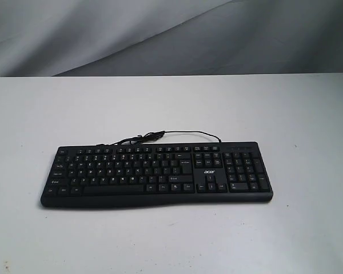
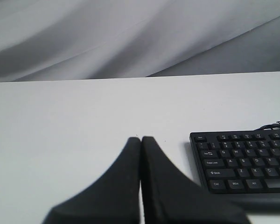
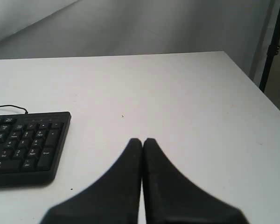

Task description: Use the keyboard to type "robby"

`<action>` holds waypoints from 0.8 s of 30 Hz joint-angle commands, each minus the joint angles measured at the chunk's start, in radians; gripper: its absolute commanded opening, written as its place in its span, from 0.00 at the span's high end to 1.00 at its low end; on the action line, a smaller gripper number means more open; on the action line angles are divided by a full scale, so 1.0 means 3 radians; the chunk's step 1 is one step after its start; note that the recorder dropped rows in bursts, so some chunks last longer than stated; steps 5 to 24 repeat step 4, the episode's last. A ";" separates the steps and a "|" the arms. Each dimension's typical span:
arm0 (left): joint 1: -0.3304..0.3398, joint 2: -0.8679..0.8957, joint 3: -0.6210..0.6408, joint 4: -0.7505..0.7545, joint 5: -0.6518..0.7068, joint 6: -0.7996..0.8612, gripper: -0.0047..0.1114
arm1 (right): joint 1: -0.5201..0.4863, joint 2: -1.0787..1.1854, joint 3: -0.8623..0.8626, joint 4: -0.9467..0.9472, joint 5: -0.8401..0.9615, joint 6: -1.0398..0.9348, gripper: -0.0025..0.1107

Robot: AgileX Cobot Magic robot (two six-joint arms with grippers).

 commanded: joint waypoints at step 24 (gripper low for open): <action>0.0007 -0.0009 0.0014 -0.0027 -0.0015 -0.0014 0.96 | -0.0025 -0.0013 0.0012 0.0018 0.0003 0.0005 0.98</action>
